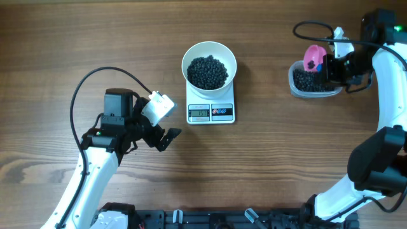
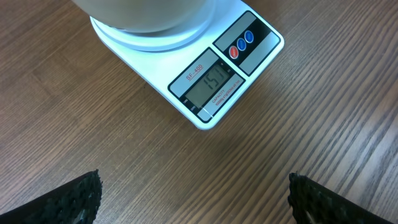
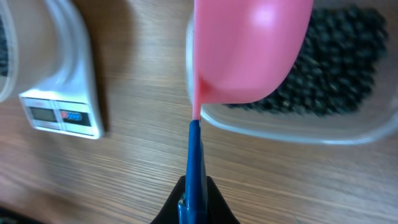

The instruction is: Scoop item into bowl and weigh 150g on scale

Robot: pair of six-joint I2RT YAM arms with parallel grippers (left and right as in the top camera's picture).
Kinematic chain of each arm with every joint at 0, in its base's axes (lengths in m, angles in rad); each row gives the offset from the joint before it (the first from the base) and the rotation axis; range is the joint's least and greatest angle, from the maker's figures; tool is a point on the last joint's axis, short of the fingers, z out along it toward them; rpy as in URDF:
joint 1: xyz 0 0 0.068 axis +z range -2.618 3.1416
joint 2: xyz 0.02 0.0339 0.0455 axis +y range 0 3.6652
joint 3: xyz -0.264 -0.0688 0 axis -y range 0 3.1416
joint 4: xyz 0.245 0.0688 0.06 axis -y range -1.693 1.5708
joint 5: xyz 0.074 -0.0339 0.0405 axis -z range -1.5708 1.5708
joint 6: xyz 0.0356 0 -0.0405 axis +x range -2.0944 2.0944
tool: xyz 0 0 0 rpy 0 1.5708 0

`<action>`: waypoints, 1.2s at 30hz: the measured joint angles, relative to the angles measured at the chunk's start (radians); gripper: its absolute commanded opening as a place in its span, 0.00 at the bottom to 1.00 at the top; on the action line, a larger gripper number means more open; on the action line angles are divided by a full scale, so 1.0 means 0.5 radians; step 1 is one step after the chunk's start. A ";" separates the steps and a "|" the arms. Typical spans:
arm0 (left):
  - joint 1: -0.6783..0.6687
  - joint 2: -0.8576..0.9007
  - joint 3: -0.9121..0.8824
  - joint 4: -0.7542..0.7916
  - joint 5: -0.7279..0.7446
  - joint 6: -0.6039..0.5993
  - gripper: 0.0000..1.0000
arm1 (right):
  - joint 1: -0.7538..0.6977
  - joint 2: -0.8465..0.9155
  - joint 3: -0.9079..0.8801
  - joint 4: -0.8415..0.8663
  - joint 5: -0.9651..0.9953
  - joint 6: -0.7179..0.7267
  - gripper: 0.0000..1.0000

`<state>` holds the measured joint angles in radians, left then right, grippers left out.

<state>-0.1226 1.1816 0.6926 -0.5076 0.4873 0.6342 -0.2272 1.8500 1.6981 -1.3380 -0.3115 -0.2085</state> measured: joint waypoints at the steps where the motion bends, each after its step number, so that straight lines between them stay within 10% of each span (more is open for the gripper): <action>1: 0.000 0.000 0.000 0.000 0.000 0.000 1.00 | 0.000 0.000 -0.001 0.011 0.060 0.031 0.04; 19: 0.000 0.000 0.000 0.000 0.001 0.000 1.00 | 0.463 0.000 -0.003 -0.271 1.216 0.531 0.04; 36: 0.000 0.000 0.000 0.000 0.001 0.000 1.00 | 0.466 0.000 -0.003 -0.221 1.250 0.589 0.04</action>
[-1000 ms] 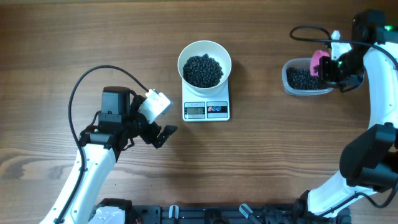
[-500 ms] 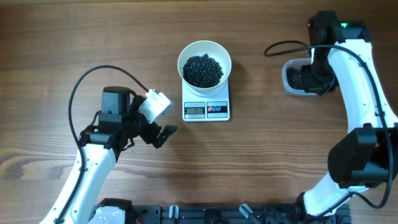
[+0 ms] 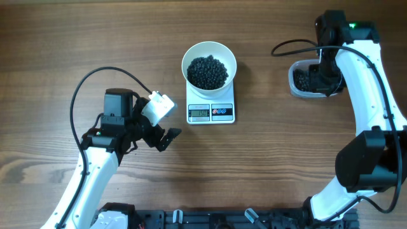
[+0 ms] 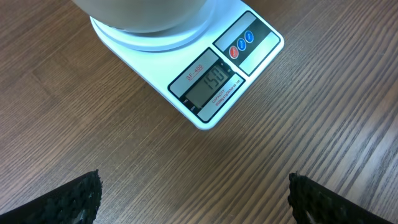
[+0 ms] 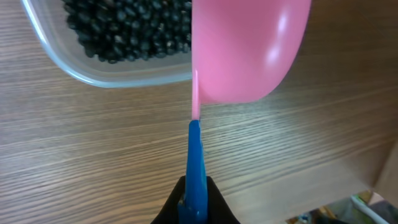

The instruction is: Scoop item into bowl and weigh 150g on scale

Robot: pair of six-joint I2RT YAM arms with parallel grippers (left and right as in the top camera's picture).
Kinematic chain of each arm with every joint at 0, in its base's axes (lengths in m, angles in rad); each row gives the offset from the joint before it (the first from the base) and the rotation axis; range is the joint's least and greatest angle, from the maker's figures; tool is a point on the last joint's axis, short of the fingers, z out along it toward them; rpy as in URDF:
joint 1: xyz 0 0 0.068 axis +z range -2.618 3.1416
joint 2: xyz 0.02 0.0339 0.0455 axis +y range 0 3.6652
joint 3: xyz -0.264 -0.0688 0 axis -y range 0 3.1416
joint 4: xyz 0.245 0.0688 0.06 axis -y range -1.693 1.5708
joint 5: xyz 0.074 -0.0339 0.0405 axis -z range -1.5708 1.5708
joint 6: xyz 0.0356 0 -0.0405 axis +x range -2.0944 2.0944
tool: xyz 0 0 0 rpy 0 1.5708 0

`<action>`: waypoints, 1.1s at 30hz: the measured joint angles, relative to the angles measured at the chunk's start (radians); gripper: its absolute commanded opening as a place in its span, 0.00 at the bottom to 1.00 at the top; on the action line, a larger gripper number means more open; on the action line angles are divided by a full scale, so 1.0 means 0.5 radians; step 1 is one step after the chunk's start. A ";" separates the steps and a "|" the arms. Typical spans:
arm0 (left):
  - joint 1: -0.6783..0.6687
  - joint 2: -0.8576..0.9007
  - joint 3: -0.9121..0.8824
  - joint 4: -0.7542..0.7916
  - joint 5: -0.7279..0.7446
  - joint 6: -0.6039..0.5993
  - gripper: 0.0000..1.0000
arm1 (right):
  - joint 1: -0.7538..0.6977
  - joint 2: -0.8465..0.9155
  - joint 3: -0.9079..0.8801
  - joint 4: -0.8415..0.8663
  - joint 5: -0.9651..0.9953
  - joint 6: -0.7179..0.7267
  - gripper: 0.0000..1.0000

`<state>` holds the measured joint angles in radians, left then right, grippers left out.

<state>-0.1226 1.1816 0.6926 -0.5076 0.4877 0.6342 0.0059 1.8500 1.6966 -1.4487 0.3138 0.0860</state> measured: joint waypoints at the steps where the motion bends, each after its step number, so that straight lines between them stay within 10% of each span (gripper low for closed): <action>1: 0.000 0.000 0.000 0.000 -0.001 0.000 1.00 | 0.000 0.000 0.000 0.013 -0.027 -0.008 0.04; 33: 0.000 0.000 0.000 0.000 -0.001 0.000 1.00 | -0.658 0.000 -0.001 0.116 -1.789 0.029 0.04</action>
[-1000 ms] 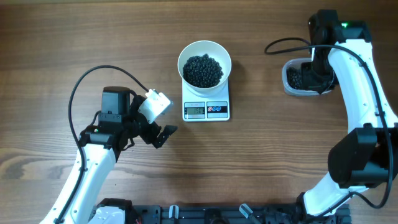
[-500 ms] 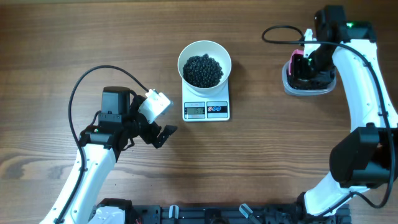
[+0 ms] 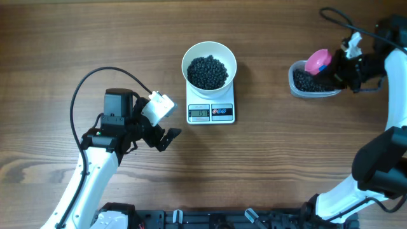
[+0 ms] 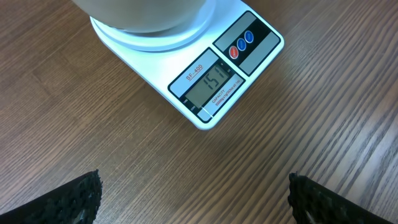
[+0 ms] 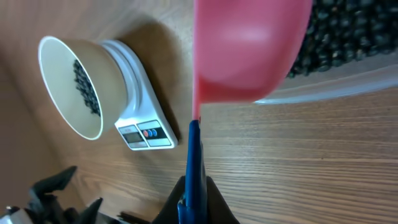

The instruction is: Scoop item into bowl and weigh 150g on scale

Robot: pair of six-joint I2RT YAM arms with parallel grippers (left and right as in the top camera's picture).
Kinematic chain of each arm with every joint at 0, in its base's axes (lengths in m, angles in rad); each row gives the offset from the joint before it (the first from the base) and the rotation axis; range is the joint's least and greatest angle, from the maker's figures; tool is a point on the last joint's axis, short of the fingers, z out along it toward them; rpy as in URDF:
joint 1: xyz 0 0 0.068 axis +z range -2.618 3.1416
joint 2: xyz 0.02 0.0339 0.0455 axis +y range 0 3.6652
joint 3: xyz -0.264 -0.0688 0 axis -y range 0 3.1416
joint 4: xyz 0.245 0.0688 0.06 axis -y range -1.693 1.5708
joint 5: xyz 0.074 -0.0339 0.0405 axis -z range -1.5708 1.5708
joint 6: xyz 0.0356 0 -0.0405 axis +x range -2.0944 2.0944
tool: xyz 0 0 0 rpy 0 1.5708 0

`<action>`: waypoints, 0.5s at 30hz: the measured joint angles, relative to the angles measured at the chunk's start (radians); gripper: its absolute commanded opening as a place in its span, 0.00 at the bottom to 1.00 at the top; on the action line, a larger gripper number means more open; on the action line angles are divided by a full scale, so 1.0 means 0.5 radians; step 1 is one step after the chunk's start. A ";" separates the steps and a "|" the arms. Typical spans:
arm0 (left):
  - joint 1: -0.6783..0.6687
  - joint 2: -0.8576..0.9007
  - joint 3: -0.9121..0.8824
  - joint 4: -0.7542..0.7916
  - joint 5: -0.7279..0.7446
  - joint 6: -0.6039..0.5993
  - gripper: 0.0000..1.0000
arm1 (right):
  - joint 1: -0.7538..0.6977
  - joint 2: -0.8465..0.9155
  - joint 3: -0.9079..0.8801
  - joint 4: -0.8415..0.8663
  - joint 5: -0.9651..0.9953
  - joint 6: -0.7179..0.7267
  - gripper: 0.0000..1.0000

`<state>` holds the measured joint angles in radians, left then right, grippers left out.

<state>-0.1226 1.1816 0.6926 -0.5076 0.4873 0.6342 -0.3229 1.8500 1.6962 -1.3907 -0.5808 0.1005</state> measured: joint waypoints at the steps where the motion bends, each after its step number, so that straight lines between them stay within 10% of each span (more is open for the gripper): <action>1: 0.000 0.000 0.000 0.000 0.001 0.000 1.00 | -0.021 0.000 0.000 -0.001 -0.012 0.000 0.04; 15: 0.000 0.000 0.000 0.000 0.001 0.000 1.00 | 0.000 0.000 0.000 0.190 -0.091 -0.001 0.04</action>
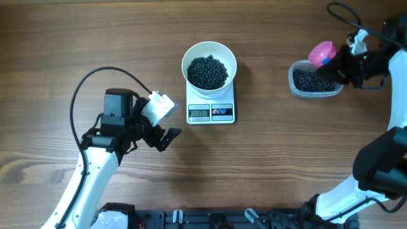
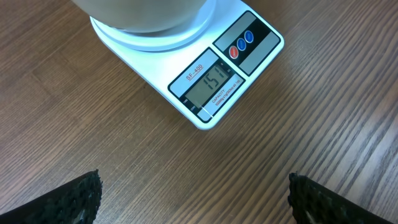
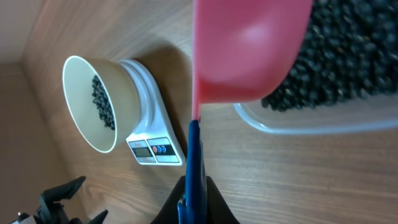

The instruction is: Scoop item into bowl and weigh 150g on scale

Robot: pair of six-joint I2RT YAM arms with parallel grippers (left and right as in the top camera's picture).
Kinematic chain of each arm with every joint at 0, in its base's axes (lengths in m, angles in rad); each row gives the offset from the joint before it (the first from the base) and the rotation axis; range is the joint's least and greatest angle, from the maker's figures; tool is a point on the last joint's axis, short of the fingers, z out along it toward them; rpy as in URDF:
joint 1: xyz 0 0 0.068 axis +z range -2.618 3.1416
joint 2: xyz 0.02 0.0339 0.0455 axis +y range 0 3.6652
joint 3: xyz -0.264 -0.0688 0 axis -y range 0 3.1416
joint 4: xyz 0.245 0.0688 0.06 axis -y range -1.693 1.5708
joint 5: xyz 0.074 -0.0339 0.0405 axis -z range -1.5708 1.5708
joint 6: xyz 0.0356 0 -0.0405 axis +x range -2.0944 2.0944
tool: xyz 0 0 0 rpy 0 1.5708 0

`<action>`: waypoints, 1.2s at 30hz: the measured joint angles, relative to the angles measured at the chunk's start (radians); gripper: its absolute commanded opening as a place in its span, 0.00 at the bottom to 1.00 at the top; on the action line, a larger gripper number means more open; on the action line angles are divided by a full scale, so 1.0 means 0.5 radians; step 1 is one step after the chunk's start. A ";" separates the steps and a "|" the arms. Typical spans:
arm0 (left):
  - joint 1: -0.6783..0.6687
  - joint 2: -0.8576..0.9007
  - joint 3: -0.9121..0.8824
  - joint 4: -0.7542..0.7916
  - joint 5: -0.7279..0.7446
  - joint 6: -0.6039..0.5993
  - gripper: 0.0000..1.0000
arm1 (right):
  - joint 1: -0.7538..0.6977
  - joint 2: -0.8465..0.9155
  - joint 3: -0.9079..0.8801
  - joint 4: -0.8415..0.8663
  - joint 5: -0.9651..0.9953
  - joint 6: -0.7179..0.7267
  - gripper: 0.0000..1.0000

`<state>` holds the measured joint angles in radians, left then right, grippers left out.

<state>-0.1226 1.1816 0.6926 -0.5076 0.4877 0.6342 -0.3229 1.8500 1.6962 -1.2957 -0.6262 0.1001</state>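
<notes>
A white bowl [image 1: 209, 65] of black beans stands on the white scale [image 1: 211, 112]; its display [image 2: 208, 84] reads 151. My right gripper [image 3: 194, 202] is shut on the blue handle [image 3: 194, 162] of a pink scoop [image 1: 320, 51], held over the clear tub [image 1: 313, 81] of black beans at the right. My left gripper [image 2: 194, 198] hangs open over bare wood just left of the scale, nothing between its fingers.
A black cable [image 1: 102, 76] loops from the left arm across the table's left side. Another cable [image 1: 346, 13] runs at the top right corner. Bare wood lies between the scale and the tub.
The right gripper has shifted the pink scoop slightly up and right over the tub. The left arm and the scale reading of 151 are unchanged.
The scoop was first held over the tub with the scale at 151. Then the right arm had swung over the tub and the display read 150. After that the scoop was back above the tub, display at 151, as now.
</notes>
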 measured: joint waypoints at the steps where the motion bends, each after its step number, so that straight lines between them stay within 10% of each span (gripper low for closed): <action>1: 0.000 0.000 0.000 0.000 0.000 0.000 1.00 | 0.023 0.000 0.000 0.040 -0.008 0.000 0.04; 13: 0.000 0.000 0.000 0.000 0.000 0.000 1.00 | 0.394 0.000 0.311 0.386 -0.045 0.104 0.04; 36: 0.000 0.000 0.000 0.000 0.000 0.000 1.00 | 1.557 0.202 0.464 0.468 1.112 -0.139 0.04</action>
<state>-0.1226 1.1816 0.6926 -0.5076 0.4877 0.6342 0.4557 1.9511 1.9282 -1.0615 -0.0700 0.0307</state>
